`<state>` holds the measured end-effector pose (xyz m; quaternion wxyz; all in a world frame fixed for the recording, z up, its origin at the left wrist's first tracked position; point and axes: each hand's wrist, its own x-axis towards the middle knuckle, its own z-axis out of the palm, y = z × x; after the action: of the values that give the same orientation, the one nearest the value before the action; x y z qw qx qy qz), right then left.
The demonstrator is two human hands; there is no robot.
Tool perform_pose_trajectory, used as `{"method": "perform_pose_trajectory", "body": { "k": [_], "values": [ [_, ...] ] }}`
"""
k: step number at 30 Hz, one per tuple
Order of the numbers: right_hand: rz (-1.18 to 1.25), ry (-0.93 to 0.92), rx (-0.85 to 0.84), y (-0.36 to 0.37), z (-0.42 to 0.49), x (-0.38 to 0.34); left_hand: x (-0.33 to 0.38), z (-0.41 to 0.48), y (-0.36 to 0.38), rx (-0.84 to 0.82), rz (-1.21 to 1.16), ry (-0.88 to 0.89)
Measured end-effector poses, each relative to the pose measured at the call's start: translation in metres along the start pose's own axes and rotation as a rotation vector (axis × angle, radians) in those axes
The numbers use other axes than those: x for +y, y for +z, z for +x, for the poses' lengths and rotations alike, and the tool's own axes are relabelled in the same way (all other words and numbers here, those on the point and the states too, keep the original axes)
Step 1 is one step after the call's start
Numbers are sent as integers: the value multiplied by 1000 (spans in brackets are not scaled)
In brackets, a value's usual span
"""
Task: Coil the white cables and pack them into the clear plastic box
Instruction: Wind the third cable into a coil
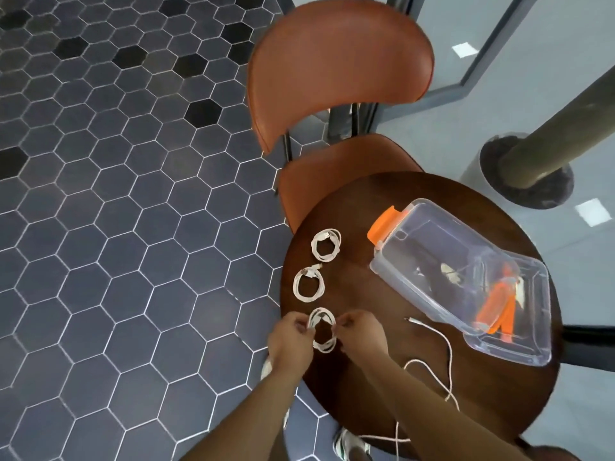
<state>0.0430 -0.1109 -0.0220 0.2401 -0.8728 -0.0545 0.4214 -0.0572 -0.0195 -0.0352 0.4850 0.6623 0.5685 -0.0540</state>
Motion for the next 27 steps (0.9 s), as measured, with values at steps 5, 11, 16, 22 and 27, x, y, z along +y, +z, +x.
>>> {"method": "perform_pose_trajectory", "body": {
  "k": [5, 11, 16, 22, 27],
  "values": [
    [27, 39, 10, 10, 10, 1, 3, 3, 1, 60, 166, -10],
    [23, 41, 41, 17, 15, 4, 1, 8, 10, 80, 277, 38],
    [5, 20, 67, 19, 16, 7, 1, 7, 12, 92, 335, 75],
    [91, 34, 48, 10, 10, 13, 1, -1, 4, 101, 310, 92],
    [141, 1, 47, -11, -6, 31, 4, -19, 1, 92, 336, 233]
  ]
}}
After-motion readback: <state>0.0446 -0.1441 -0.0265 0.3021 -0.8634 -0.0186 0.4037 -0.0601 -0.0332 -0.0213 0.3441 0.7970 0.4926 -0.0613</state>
